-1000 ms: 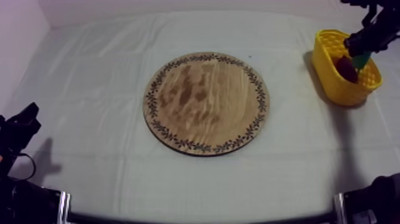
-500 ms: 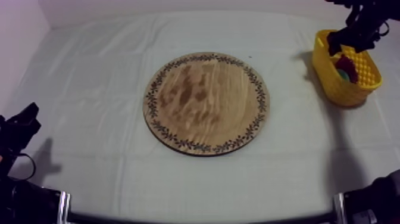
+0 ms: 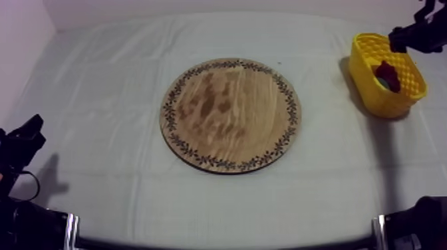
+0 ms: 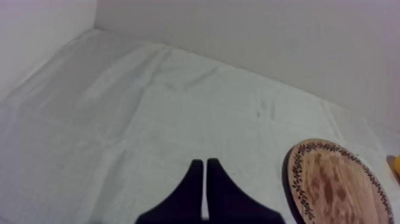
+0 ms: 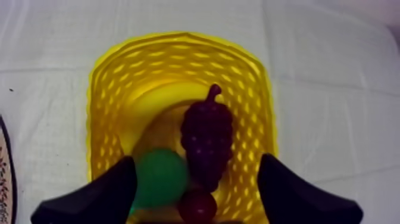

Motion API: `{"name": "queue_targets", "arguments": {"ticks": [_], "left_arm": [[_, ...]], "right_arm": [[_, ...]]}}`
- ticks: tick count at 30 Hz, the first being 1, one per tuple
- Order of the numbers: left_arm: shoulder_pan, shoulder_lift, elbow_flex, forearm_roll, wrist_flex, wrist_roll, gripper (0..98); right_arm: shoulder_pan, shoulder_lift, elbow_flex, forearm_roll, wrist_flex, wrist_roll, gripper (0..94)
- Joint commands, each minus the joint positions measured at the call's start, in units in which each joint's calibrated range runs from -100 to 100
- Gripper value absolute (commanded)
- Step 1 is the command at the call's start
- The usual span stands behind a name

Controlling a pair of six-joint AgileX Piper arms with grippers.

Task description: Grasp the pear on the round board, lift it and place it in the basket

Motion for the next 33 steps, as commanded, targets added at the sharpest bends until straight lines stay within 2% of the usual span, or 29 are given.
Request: {"name": "queue_targets", "arguments": {"ticks": [1, 9, 15, 19, 26, 30, 33], "left_arm": [[0.0, 0.0, 0.0, -0.02, 0.0, 0.0, 0.1], [0.0, 0.0, 0.0, -0.02, 0.0, 0.0, 0.1], [0.0, 0.0, 0.0, -0.02, 0.0, 0.0, 0.1], [0.0, 0.0, 0.0, -0.02, 0.0, 0.0, 0.1], [0.0, 0.0, 0.0, -0.02, 0.0, 0.0, 0.1], [0.0, 0.0, 0.0, -0.02, 0.0, 0.0, 0.1], [0.0, 0.0, 0.0, -0.02, 0.0, 0.0, 0.1]], "right_arm": [[0.2, -8.4, 6.7, -0.2, -4.3, 0.1, 54.5], [0.3, -28.2, 25.4, -1.6, -13.4, 1.8, 49.5], [-0.8, -44.4, 39.5, -4.3, -16.3, 3.4, 41.8], [-1.7, -54.7, 46.9, -7.0, -15.7, 4.6, 35.4], [-3.0, -69.0, 56.7, -11.3, -14.3, 5.5, 17.1], [-3.5, -75.5, 59.1, -14.5, -10.9, 6.6, 9.9], [-3.9, -79.2, 59.6, -15.8, -8.5, 5.7, 3.7]]}}
